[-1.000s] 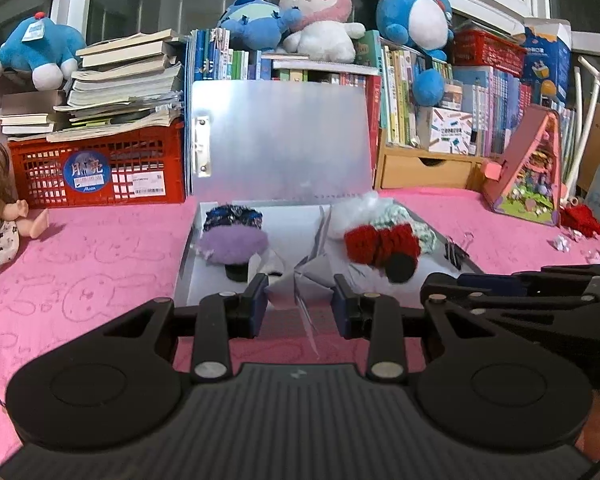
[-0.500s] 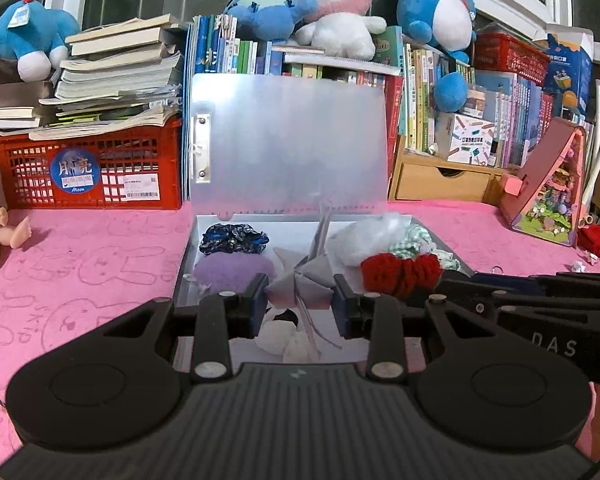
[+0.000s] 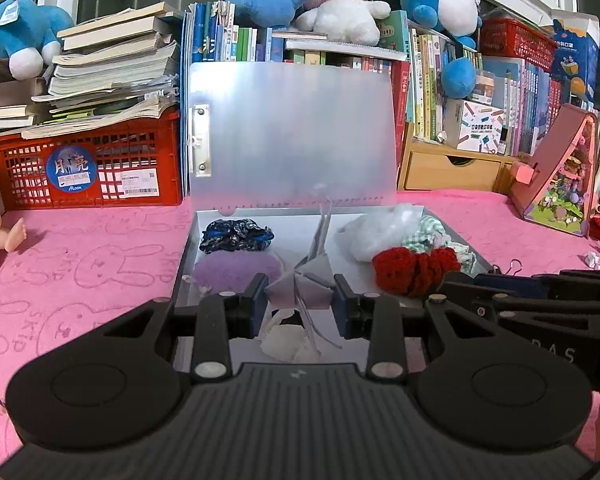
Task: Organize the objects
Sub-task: 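Lower the folded paper and black disc down into the box with both grippers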
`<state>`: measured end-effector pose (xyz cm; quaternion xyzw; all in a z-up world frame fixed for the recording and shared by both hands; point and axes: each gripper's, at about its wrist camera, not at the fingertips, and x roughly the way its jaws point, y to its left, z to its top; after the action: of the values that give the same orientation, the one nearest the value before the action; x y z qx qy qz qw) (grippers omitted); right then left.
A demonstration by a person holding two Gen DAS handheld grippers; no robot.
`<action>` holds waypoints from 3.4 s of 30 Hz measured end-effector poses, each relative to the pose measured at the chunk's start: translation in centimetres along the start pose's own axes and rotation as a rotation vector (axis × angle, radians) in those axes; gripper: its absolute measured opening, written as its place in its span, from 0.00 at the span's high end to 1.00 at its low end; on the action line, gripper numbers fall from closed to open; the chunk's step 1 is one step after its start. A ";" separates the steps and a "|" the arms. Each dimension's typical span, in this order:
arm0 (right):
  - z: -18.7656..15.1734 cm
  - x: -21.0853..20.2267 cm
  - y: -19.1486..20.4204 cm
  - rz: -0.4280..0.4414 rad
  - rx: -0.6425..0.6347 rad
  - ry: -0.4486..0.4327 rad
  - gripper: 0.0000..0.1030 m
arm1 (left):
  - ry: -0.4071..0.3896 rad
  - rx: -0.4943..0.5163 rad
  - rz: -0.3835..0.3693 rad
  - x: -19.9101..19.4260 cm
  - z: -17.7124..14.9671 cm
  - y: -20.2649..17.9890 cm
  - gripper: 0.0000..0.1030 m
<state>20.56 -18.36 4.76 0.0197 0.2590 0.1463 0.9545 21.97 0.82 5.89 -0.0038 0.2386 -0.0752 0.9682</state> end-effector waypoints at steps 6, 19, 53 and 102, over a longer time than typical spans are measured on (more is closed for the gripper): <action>0.1 0.8 -0.1 -0.002 0.005 0.009 0.65 | 0.007 0.007 0.003 0.8 0.0 0.0 0.62; -0.1 1.9 -0.6 -0.012 0.002 0.024 0.65 | 0.025 0.017 -0.001 2.3 -0.3 0.3 0.62; 0.3 5.5 -0.3 0.003 0.012 0.072 0.65 | 0.086 0.000 0.021 6.1 -0.2 1.4 0.62; 1.5 9.0 -1.5 0.096 0.098 0.155 0.64 | 0.205 -0.009 -0.074 9.6 0.8 2.9 0.62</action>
<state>29.14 -17.15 1.50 0.0676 0.3377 0.1799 0.9214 31.14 2.29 2.08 -0.0091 0.3364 -0.1096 0.9353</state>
